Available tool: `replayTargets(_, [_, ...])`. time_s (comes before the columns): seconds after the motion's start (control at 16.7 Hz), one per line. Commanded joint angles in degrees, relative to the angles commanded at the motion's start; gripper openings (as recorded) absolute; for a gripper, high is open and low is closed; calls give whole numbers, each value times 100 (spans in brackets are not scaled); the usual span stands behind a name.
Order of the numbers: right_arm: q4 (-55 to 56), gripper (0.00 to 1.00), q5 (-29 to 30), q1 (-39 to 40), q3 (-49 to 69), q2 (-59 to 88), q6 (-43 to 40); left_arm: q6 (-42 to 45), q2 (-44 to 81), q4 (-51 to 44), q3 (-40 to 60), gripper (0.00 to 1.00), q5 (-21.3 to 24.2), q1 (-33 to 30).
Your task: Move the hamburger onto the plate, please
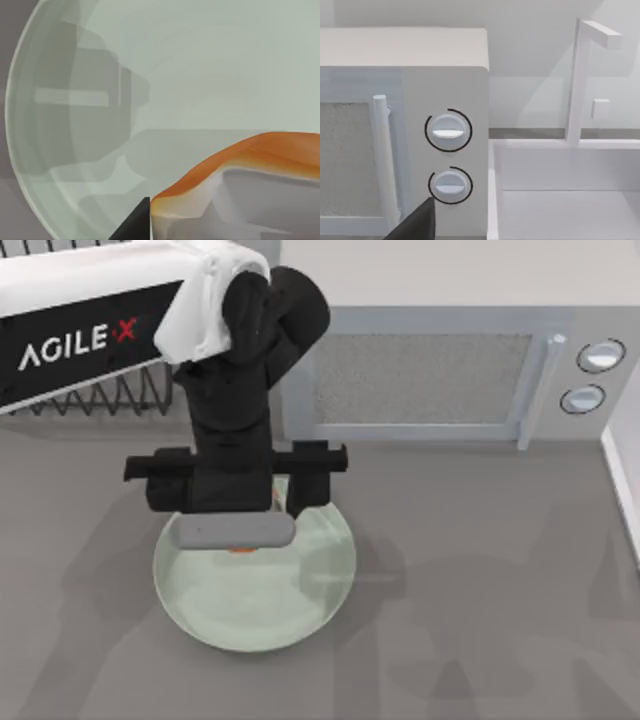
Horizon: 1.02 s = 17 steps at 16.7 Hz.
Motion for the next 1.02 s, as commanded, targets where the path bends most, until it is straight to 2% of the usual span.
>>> replayTargets(0.24, [0, 100, 0, 0, 0, 0, 0, 12, -1, 63, -50, 0, 2, 27])
replayTargets(0.78, [0, 100, 0, 0, 0, 0, 0, 21, 285, 902, -633, 0, 4, 7])
replayTargets(1.02, [0, 100, 0, 0, 0, 0, 0, 13, 282, 931, -649, 0, 2, 9])
